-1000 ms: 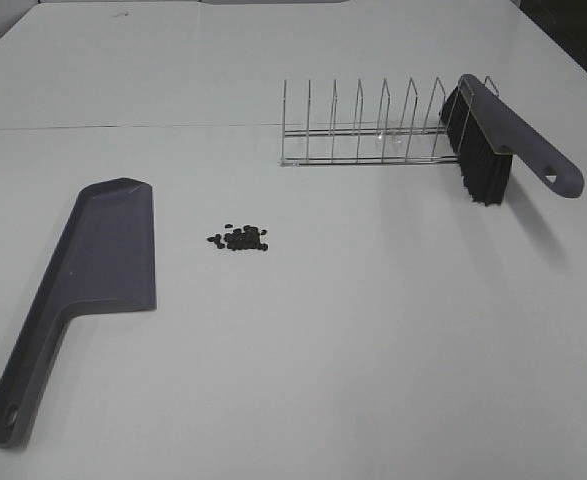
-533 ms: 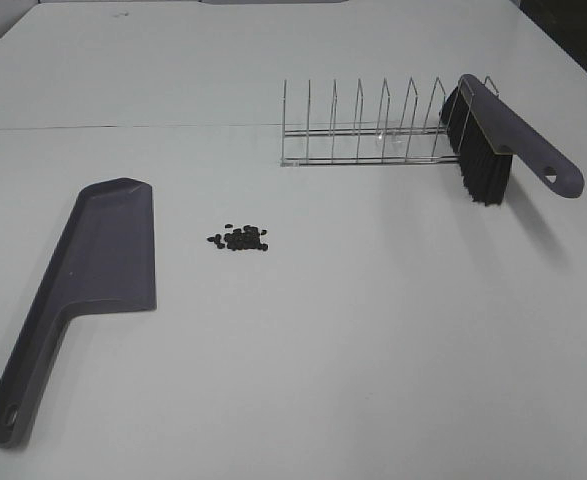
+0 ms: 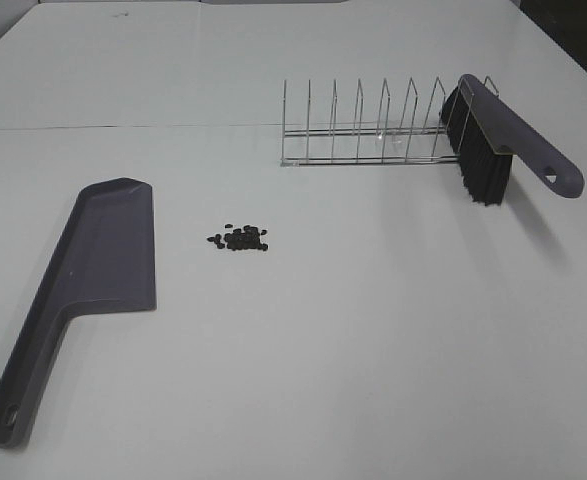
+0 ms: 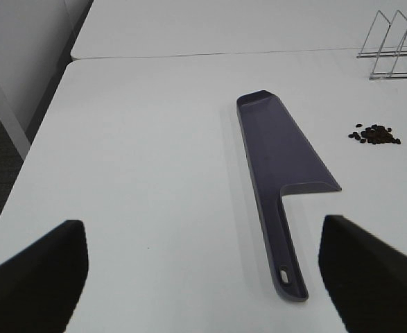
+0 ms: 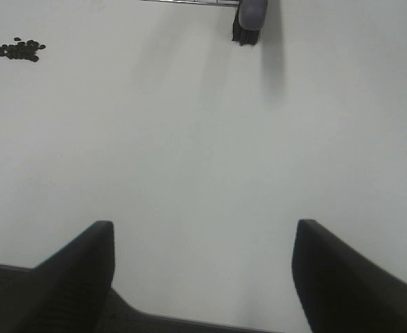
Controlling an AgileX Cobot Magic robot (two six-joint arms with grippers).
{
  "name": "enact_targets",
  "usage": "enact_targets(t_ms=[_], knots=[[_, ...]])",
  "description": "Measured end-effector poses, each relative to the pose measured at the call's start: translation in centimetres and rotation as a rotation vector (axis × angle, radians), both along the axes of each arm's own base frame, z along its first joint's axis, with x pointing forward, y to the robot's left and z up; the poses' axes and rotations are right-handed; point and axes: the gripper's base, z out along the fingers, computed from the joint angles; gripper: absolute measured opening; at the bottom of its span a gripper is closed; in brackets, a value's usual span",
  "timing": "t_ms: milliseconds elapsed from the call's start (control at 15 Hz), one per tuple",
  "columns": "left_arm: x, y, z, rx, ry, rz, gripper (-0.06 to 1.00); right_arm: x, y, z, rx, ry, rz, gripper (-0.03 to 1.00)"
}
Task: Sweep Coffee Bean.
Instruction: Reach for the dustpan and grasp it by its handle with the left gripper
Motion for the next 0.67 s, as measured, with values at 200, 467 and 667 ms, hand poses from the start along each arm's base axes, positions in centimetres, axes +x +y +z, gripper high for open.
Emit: enact_targets(t_ms=[200,467,667], knots=[[0.3,0.0,0.0,0.002,0.020,0.000,0.82,0.0,0.0,0.0,0.000,0.000,0.000,0.69],[3.7,-0.4,-0.3,0.024,0.237,0.000,0.82,0.0,0.0,0.0,0.000,0.000,0.000,0.69],[6.2,-0.6,-0.9,0.038,0.395,0.001,0.82,0.0,0.0,0.0,0.000,0.000,0.000,0.69]])
